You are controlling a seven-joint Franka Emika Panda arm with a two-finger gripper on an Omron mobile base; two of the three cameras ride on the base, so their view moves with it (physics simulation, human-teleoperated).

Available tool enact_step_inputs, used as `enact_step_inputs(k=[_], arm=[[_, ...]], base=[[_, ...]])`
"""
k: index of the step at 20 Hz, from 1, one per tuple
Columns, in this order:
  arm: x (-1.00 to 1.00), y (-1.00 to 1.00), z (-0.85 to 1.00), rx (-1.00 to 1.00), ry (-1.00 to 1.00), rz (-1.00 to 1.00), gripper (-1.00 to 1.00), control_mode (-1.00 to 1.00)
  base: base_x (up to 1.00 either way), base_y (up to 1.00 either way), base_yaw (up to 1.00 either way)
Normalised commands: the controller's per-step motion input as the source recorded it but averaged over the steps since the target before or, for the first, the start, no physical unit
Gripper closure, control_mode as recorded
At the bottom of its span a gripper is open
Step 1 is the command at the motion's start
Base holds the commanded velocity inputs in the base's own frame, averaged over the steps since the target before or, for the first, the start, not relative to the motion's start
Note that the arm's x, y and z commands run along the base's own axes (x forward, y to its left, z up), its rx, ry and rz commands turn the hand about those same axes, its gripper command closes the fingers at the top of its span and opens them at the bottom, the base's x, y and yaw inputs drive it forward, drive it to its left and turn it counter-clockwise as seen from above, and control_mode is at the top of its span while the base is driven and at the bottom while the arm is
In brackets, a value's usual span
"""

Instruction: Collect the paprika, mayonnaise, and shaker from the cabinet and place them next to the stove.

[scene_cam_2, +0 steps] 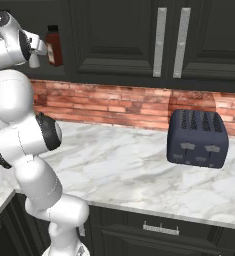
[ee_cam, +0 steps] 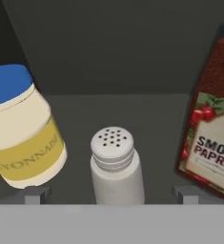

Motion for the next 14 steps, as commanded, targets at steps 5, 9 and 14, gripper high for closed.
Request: enact_step_inputs(k=[5, 9, 14], arm=[[0.07, 0.01, 0.00, 0.00, 0.01, 0.00, -1.00, -1.00], [0.01, 0.00, 0.00, 0.00, 0.00, 0.00, -1.00, -1.00], [0.03, 0.00, 0.00, 0.00, 0.01, 0.00, -1.00, -1.00]], base=[[0.00, 0.00, 0.00], [0.00, 0.00, 0.00], [0.00, 0.00, 0.00]])
